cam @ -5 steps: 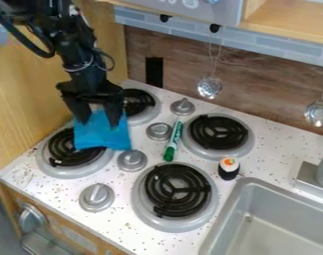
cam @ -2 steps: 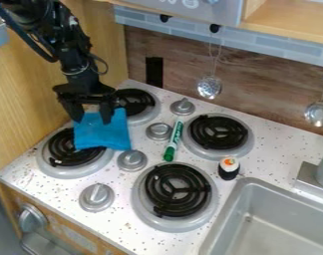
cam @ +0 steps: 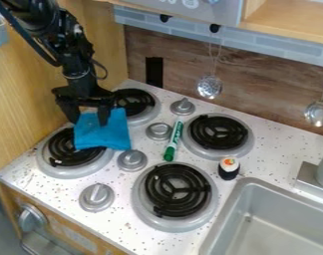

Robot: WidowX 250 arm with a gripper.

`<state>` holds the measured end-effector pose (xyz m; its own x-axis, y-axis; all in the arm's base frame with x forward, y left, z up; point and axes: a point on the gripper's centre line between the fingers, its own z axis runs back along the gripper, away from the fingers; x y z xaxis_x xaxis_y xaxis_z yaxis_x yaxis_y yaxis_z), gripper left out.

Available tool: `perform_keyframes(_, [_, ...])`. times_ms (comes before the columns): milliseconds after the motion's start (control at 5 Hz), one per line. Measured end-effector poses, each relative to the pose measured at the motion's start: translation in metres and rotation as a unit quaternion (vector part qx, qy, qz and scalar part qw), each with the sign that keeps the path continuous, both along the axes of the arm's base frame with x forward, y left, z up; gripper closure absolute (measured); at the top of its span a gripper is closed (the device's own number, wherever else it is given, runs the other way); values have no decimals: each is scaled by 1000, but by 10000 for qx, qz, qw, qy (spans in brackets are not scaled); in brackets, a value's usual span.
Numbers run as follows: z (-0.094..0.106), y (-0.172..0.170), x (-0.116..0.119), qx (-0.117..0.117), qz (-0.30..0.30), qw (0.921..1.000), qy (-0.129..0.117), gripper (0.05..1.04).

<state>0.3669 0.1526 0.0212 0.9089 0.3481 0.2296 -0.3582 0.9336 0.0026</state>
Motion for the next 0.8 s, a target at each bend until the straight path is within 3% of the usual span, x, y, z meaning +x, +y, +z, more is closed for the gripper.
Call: perform_keyframes(800, [-37,10,9,-104,155,9977,650,83])
